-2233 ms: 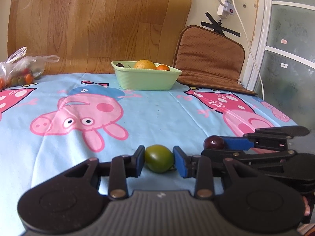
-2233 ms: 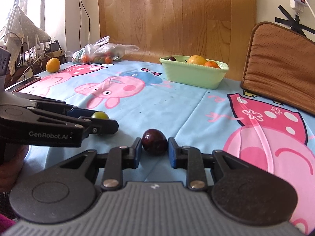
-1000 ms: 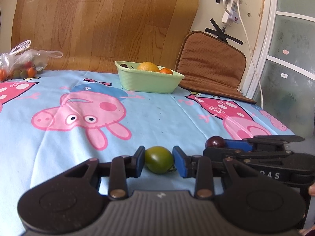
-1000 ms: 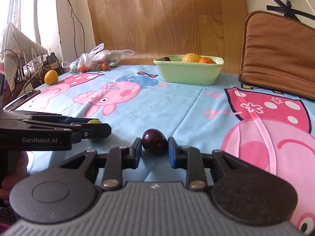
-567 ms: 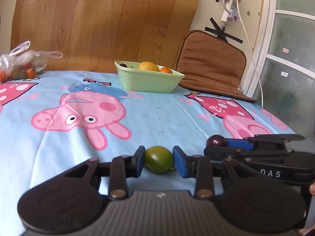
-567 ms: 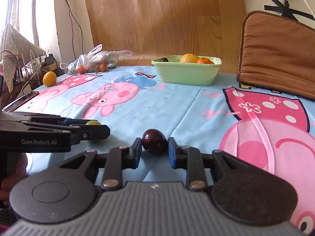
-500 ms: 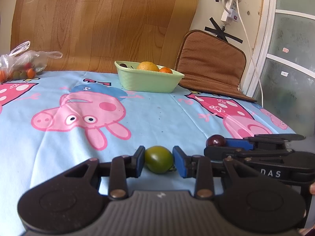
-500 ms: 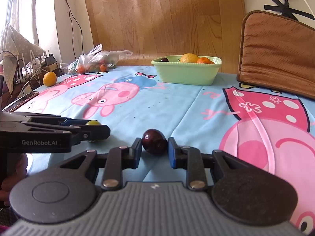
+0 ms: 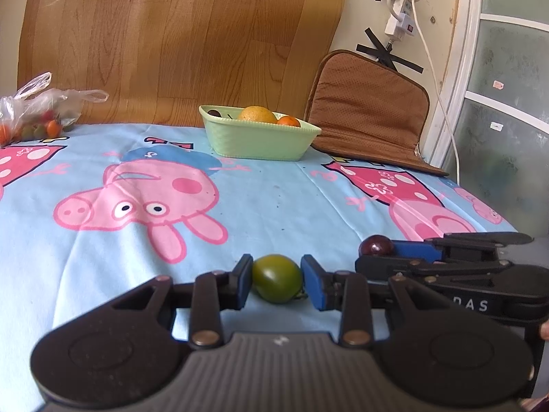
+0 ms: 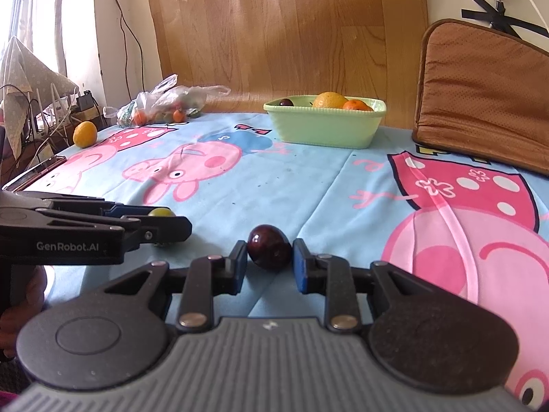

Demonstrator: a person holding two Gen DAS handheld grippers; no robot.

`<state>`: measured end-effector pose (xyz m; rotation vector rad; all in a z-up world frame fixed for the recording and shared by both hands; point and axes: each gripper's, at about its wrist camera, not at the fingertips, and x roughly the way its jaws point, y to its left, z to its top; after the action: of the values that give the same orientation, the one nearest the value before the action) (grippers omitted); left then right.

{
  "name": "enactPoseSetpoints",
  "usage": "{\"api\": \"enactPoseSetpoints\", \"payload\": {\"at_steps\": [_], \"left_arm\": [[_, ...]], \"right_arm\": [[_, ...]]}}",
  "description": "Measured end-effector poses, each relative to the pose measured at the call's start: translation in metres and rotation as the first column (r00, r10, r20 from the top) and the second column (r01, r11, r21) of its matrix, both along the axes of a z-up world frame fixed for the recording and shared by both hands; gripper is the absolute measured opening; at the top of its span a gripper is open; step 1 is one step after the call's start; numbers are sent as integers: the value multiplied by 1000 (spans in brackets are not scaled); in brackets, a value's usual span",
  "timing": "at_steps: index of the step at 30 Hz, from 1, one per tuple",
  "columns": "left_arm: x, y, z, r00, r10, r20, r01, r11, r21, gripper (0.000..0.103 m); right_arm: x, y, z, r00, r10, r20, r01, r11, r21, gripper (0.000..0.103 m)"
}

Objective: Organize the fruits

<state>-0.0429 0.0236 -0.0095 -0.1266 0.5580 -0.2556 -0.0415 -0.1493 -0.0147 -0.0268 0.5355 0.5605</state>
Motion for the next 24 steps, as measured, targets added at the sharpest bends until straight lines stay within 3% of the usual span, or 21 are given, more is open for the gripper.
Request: {"api": "enactPoseSetpoints", "payload": {"at_steps": [8, 20, 24], "left_arm": [[-1, -10, 0, 1000, 6, 7, -7, 998, 63, 32], [-1, -1, 0, 1000, -6, -2, 6, 1000, 3, 35], [-2, 0, 0, 1000, 1, 1, -1, 1000, -9, 30]], "right_arm": [[0, -4, 0, 1000, -6, -5, 7, 1000, 29, 30], [0, -7, 0, 1000, -3, -9, 3, 999, 48, 30], [-1, -4, -1, 1000, -10, 0, 10, 1000, 23, 30]]}}
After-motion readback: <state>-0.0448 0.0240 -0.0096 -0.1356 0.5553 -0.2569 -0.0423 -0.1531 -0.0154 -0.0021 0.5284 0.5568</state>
